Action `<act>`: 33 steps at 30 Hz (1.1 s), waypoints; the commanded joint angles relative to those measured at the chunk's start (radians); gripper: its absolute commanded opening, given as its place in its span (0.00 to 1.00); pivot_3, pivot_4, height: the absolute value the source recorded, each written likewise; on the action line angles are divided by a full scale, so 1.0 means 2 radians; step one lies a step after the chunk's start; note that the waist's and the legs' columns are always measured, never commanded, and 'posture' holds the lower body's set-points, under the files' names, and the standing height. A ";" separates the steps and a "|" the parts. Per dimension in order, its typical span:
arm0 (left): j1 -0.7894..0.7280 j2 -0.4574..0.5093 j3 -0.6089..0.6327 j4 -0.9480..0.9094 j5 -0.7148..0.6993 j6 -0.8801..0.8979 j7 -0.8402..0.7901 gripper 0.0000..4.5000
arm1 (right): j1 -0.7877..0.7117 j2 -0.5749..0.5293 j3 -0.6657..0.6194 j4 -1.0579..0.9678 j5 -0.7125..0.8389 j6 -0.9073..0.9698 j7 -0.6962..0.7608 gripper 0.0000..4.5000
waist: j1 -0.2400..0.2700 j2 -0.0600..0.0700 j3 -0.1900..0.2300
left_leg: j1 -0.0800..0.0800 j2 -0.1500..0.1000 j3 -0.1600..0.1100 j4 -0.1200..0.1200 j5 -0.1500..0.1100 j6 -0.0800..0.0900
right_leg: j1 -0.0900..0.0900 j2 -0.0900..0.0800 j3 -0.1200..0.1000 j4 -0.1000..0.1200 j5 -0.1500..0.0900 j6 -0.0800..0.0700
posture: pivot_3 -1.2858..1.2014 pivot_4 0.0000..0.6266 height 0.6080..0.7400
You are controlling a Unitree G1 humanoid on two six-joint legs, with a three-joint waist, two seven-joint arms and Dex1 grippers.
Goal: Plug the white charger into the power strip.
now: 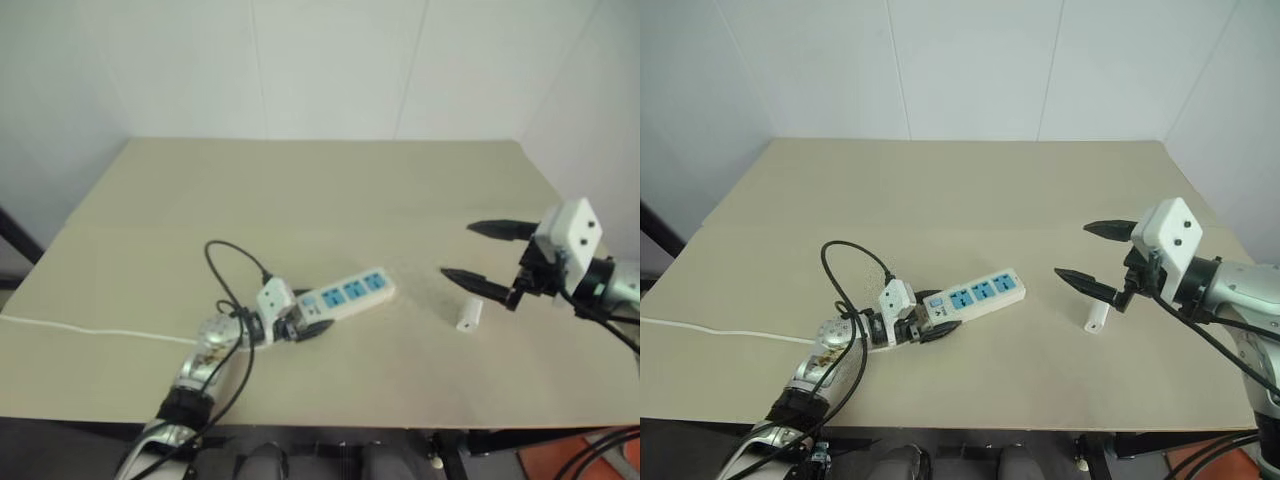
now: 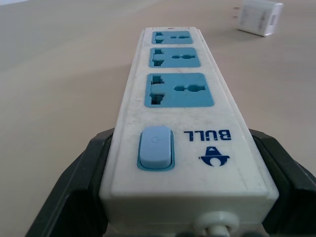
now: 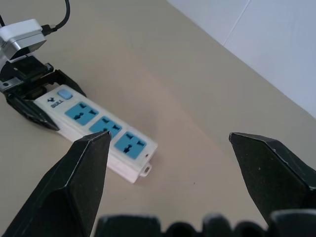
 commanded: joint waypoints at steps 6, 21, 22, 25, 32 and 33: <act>-0.042 0.036 -0.026 0.054 0.007 -0.054 -0.117 0.74 | -0.035 -0.013 0.011 0.019 -0.002 -0.016 0.025 1.00 | 0.000 0.000 0.000 | 0.000 0.000 0.000 0.000 0.000 0.000 | 0.000 0.000 0.000 0.000 0.000 0.000 | 0.52 0.24 1.00; -0.041 0.037 -0.045 0.112 -0.002 -0.066 -0.214 0.74 | -0.106 -0.113 0.127 0.184 -0.111 -0.190 0.244 1.00 | -0.001 0.001 0.000 | -0.001 0.000 0.000 0.000 -0.001 0.001 | -0.001 0.000 0.000 -0.001 0.000 0.000 | 0.52 0.24 1.00; -0.042 0.038 -0.047 0.115 0.002 -0.070 -0.216 0.74 | -0.111 -0.123 0.145 0.203 -0.138 -0.233 0.259 1.00 | -0.001 0.001 0.000 | -0.001 0.000 0.000 0.000 -0.001 0.002 | 0.000 0.000 0.000 -0.002 0.000 0.000 | 0.52 0.24 1.00; -0.043 0.037 -0.048 0.116 0.005 -0.069 -0.215 0.74 | -0.154 -0.128 0.202 0.260 -0.202 -0.347 0.300 1.00 | -0.003 0.001 -0.001 | 0.000 0.001 0.001 0.000 -0.001 0.002 | 0.000 0.000 0.000 -0.002 -0.001 0.001 | 0.52 0.24 1.00; -0.044 0.037 -0.050 0.114 0.009 -0.067 -0.211 0.74 | -0.235 -0.093 0.284 0.364 -0.303 -0.511 0.291 1.00 | -0.005 0.002 -0.001 | 0.000 0.000 0.001 0.000 -0.001 0.002 | 0.000 0.000 0.000 -0.002 0.000 0.000 | 0.52 0.24 1.00; -0.043 0.038 -0.050 0.113 0.009 -0.067 -0.211 0.74 | -0.243 -0.089 0.293 0.375 -0.316 -0.532 0.286 1.00 | -0.004 0.002 -0.001 | 0.000 0.000 0.001 0.000 -0.001 0.002 | 0.000 0.000 0.000 -0.002 0.000 0.000 | 0.52 0.24 1.00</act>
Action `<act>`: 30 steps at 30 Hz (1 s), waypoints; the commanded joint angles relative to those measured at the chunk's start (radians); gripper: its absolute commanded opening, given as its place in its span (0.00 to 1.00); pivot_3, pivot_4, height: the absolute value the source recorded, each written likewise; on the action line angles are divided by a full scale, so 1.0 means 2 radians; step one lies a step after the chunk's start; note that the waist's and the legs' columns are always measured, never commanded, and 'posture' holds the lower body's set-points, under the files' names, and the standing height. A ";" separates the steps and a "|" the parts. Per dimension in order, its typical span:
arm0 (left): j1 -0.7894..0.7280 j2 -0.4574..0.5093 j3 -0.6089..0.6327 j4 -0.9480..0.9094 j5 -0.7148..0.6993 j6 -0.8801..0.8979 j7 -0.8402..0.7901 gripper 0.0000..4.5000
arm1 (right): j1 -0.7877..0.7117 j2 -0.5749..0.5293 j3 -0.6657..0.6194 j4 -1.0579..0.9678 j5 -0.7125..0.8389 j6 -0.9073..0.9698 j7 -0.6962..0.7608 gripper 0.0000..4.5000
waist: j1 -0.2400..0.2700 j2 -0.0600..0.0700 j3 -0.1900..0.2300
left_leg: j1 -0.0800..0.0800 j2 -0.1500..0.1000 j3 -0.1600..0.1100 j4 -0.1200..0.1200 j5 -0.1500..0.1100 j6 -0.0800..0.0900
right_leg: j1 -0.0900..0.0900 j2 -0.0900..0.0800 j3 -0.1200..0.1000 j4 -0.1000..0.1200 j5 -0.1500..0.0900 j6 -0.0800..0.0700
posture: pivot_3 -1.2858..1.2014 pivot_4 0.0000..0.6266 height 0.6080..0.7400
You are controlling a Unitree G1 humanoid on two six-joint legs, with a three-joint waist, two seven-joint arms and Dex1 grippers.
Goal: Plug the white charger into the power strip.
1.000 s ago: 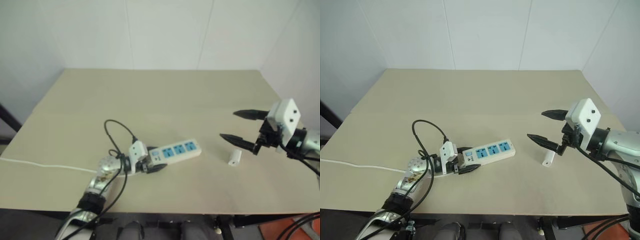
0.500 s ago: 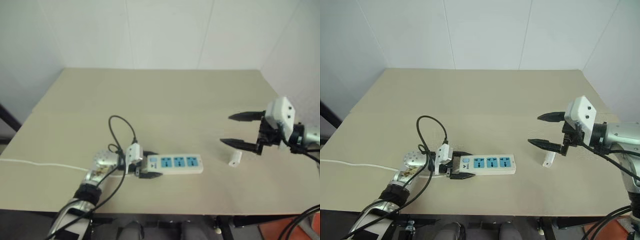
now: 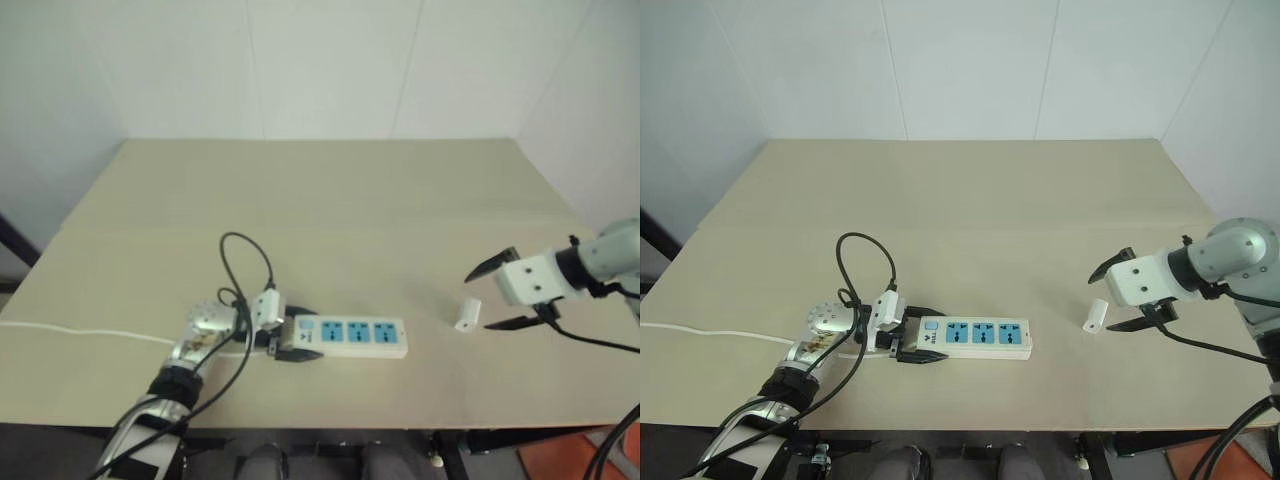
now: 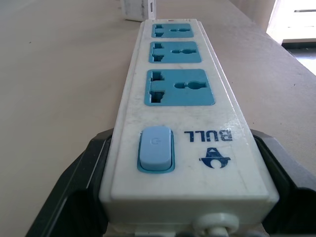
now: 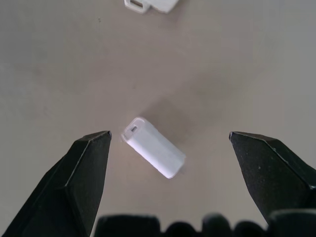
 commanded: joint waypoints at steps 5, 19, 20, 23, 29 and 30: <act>0.018 0.009 -0.025 0.007 0.029 0.006 -0.005 0.74 | -0.032 0.006 0.044 0.044 -0.056 -0.115 0.002 1.00 | 0.001 0.000 0.000 | 0.000 0.000 0.000 0.000 0.000 0.000 | 0.000 0.000 0.000 0.000 0.000 0.000 | 0.52 0.24 1.00; 0.020 0.013 -0.027 -0.001 0.032 0.010 0.006 0.74 | -0.071 0.035 0.099 0.097 -0.176 -0.240 -0.093 1.00 | -0.002 0.000 0.000 | 0.001 0.000 0.000 0.000 0.000 0.000 | 0.000 0.000 0.000 0.001 0.000 -0.001 | 0.52 0.24 1.00; 0.020 0.013 -0.027 -0.001 0.032 0.011 0.006 0.74 | -0.073 0.036 0.103 0.099 -0.180 -0.241 -0.095 1.00 | -0.002 0.000 0.000 | 0.001 0.000 0.000 0.000 0.000 0.000 | 0.000 0.000 0.000 0.001 0.000 -0.001 | 0.52 0.24 1.00; 0.019 0.013 -0.026 0.000 0.032 0.010 0.008 0.74 | -0.079 0.039 0.116 0.105 -0.186 -0.249 -0.094 1.00 | -0.003 0.000 0.000 | 0.001 0.000 0.000 0.000 0.000 0.000 | 0.000 0.000 0.001 0.001 0.000 -0.001 | 0.52 0.24 1.00; 0.016 0.013 -0.026 0.002 0.034 0.009 0.011 0.74 | -0.088 0.047 0.138 0.110 -0.193 -0.258 -0.092 0.92 | -0.003 0.000 0.000 | 0.001 0.000 0.000 0.000 0.000 0.000 | 0.000 0.000 0.001 0.002 0.000 -0.001 | 0.52 0.24 1.00; 0.016 0.013 -0.026 0.003 0.034 0.009 0.011 0.74 | -0.090 0.048 0.140 0.113 -0.196 -0.259 -0.094 0.87 | -0.003 0.000 0.000 | 0.001 0.000 0.000 0.000 0.000 0.000 | 0.000 0.000 0.001 0.002 0.000 -0.001 | 0.52 0.24 1.00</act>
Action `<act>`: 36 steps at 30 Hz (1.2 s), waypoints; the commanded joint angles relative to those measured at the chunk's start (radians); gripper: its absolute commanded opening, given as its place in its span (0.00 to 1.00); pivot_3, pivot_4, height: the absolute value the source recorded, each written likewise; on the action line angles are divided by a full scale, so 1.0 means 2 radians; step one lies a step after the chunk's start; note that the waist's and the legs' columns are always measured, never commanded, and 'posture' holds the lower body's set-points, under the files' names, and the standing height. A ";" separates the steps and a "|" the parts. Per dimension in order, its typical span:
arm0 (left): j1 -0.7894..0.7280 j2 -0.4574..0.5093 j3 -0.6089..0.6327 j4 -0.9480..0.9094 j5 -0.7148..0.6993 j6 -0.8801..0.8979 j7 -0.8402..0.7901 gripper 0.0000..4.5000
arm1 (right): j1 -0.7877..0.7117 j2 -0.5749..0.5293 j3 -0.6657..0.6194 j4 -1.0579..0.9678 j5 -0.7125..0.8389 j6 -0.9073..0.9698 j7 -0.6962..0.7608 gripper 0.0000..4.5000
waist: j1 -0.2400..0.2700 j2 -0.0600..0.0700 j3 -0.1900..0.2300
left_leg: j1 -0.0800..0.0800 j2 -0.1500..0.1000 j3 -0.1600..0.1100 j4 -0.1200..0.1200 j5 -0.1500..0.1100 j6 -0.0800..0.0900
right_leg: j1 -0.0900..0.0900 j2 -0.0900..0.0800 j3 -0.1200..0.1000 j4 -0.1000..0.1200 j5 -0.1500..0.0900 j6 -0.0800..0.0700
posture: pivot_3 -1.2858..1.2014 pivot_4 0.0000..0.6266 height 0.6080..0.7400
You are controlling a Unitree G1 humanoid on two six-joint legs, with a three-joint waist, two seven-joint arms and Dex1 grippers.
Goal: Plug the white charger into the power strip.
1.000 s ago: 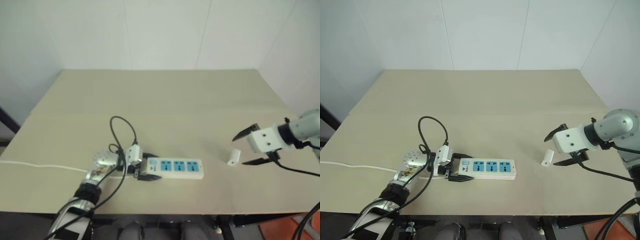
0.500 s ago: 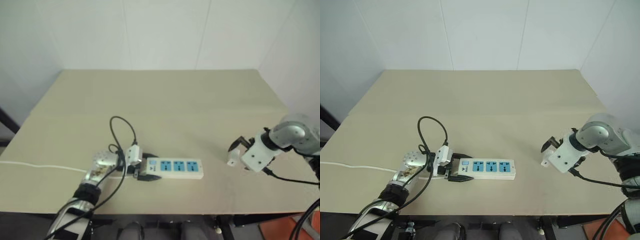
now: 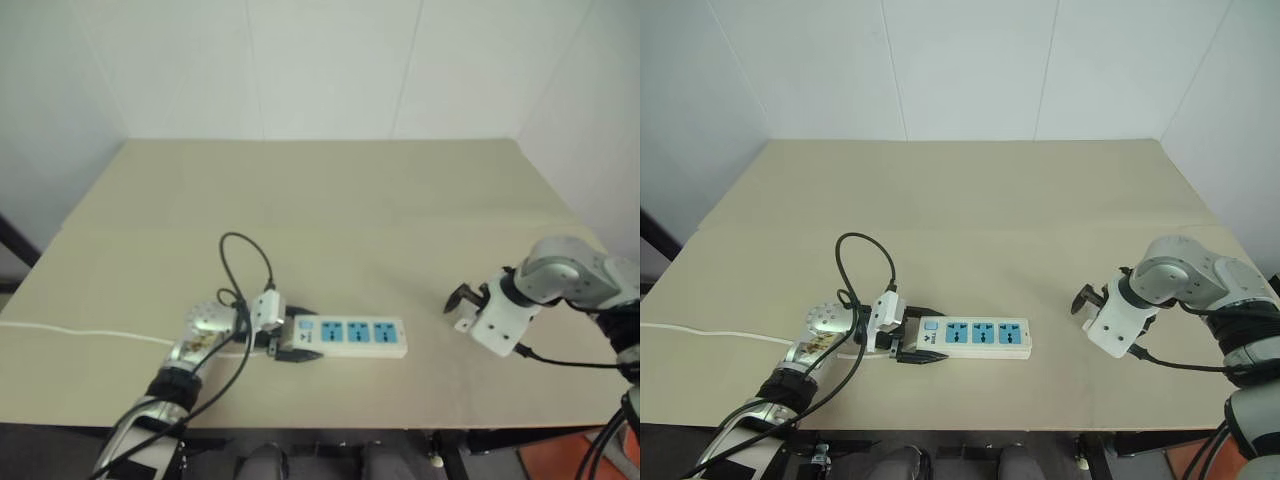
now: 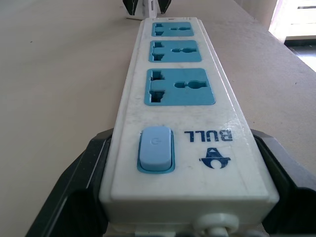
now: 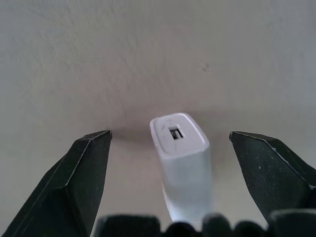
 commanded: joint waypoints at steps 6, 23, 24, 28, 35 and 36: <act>0.009 0.008 -0.023 0.015 0.036 0.003 0.007 0.74 | -0.027 0.012 0.021 0.023 -0.037 -0.024 -0.021 0.41 | -0.001 0.000 0.000 | 0.000 0.000 0.000 0.000 0.000 0.000 | 0.000 0.000 0.000 0.000 0.000 0.000 | 0.52 0.24 1.00; 0.008 0.011 -0.025 0.018 0.039 -0.002 0.011 0.74 | -0.019 0.038 -0.069 -0.083 0.259 0.229 0.041 0.26 | -0.005 0.000 0.000 | 0.001 0.000 0.000 0.000 0.000 0.000 | 0.001 0.000 0.000 0.001 0.000 0.000 | 0.52 0.24 1.00; 0.008 0.010 -0.025 0.020 0.039 -0.003 0.013 0.74 | -0.012 0.046 -0.089 -0.108 0.309 0.294 0.043 0.26 | -0.003 -0.001 0.000 | 0.001 0.000 -0.001 0.000 0.000 0.000 | 0.001 0.000 0.000 0.001 0.000 0.000 | 0.52 0.24 1.00; 0.010 0.007 -0.027 0.021 0.039 -0.005 0.017 0.74 | 0.027 0.067 -0.150 -0.212 0.451 0.504 0.022 0.26 | 0.003 -0.001 0.000 | 0.001 0.000 -0.001 0.000 0.000 0.000 | 0.001 0.000 0.000 0.001 0.000 0.000 | 0.52 0.24 1.00; 0.006 0.005 -0.028 0.026 0.038 -0.008 0.018 0.74 | 0.153 0.199 -0.220 -0.366 0.615 0.690 -0.162 0.26 | 0.008 -0.001 -0.001 | 0.000 0.001 -0.001 0.000 0.000 0.000 | 0.000 0.000 0.000 0.001 0.000 -0.001 | 0.52 0.24 1.00; 0.005 0.005 -0.028 0.027 0.038 -0.008 0.017 0.74 | 0.164 0.221 -0.217 -0.370 0.606 0.685 -0.181 0.26 | 0.008 -0.001 -0.001 | 0.000 0.001 -0.001 0.000 0.000 0.000 | 0.000 0.000 0.000 0.001 0.000 -0.001 | 0.52 0.24 1.00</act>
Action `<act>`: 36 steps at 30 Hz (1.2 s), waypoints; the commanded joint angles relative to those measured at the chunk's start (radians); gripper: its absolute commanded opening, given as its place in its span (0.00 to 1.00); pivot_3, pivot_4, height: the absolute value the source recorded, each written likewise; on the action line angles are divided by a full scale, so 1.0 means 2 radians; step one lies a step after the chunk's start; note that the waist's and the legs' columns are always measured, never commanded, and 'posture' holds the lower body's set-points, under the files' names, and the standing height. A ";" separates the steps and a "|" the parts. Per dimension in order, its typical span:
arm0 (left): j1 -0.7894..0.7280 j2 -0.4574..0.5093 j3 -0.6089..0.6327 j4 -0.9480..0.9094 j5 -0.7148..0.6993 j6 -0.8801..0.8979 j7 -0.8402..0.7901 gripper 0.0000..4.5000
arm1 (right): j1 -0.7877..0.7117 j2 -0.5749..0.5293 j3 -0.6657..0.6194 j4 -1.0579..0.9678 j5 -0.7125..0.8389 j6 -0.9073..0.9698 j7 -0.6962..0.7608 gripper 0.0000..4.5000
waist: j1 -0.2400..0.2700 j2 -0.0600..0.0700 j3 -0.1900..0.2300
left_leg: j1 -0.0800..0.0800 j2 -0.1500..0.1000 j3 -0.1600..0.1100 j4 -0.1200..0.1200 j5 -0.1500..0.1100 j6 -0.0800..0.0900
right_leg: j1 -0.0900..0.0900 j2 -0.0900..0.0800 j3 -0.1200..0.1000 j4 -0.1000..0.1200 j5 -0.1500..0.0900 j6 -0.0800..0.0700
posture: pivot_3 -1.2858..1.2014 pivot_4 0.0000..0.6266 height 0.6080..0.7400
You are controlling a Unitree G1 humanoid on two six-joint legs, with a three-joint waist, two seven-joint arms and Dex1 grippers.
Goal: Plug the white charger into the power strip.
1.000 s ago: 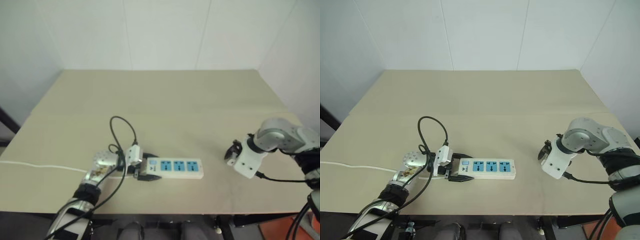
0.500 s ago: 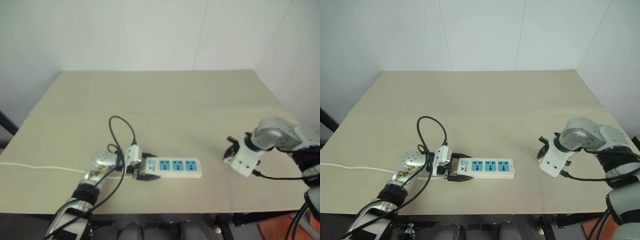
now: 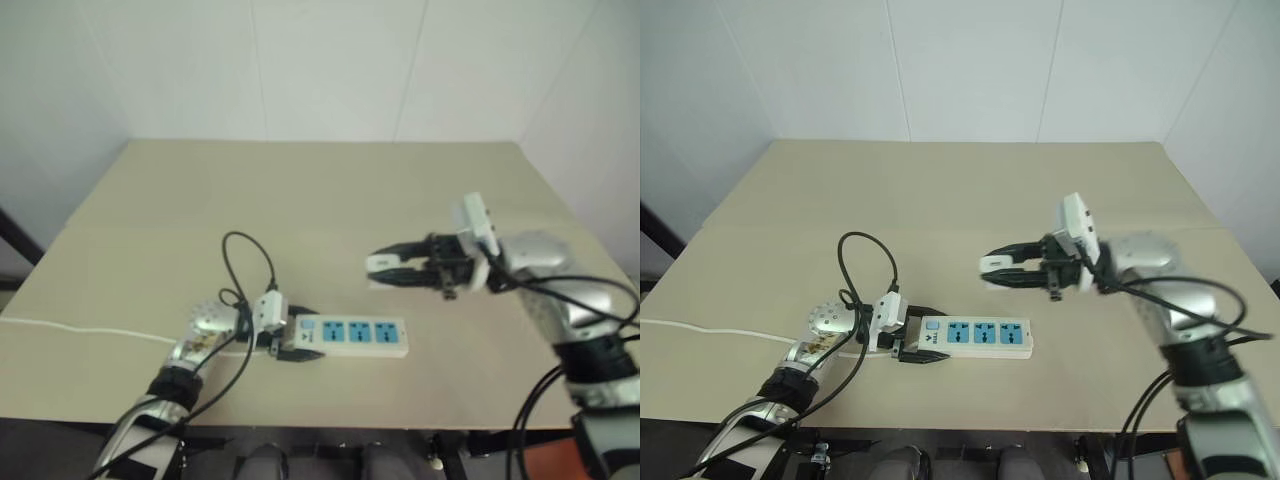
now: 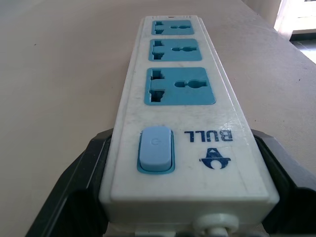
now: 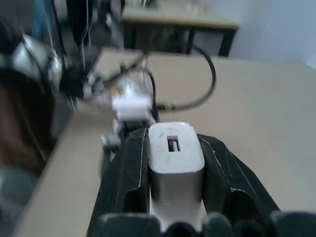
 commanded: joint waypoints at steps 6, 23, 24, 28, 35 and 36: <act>0.007 0.004 -0.021 0.024 0.033 0.004 0.002 0.74 | 0.058 0.098 0.014 -0.024 -0.061 -0.033 -0.060 0.26 | 0.000 0.000 0.000 | 0.000 0.000 0.000 0.000 0.000 0.000 | 0.000 0.000 0.000 0.000 0.000 0.001 | 0.52 0.24 1.00; 0.012 0.003 -0.023 0.018 0.030 0.008 -0.001 0.74 | 0.059 0.139 0.030 0.061 -0.153 -0.118 0.008 0.26 | 0.000 0.000 0.000 | 0.000 0.000 0.000 0.000 0.000 0.000 | 0.000 0.000 0.000 0.000 0.000 0.001 | 0.52 0.24 1.00; 0.012 0.002 -0.023 0.017 0.030 0.008 -0.001 0.74 | 0.058 0.141 0.030 0.063 -0.154 -0.119 0.009 0.26 | 0.000 0.000 0.000 | 0.000 0.000 0.000 0.000 0.000 0.000 | 0.000 0.000 0.000 0.000 0.000 0.001 | 0.52 0.24 1.00; 0.012 0.002 -0.023 0.016 0.030 0.008 -0.002 0.74 | 0.053 0.145 0.026 0.070 -0.158 -0.119 0.012 0.26 | 0.000 0.000 0.000 | 0.000 0.000 0.000 0.000 0.000 0.000 | 0.000 0.000 0.000 0.000 0.000 0.001 | 0.52 0.24 1.00; 0.012 0.002 -0.023 0.017 0.030 0.008 -0.002 0.74 | 0.048 0.151 0.023 0.079 -0.164 -0.120 0.016 0.26 | 0.000 0.000 0.000 | 0.000 0.000 0.000 0.000 0.000 0.000 | 0.000 0.000 0.000 0.000 0.000 0.001 | 0.52 0.24 1.00; 0.012 0.002 -0.023 0.017 0.030 0.007 -0.002 0.74 | 0.047 0.151 0.023 0.080 -0.164 -0.120 0.016 0.26 | 0.000 0.000 0.000 | 0.000 0.000 0.000 0.000 0.000 0.000 | 0.000 0.000 0.000 0.000 0.000 0.001 | 0.52 0.24 1.00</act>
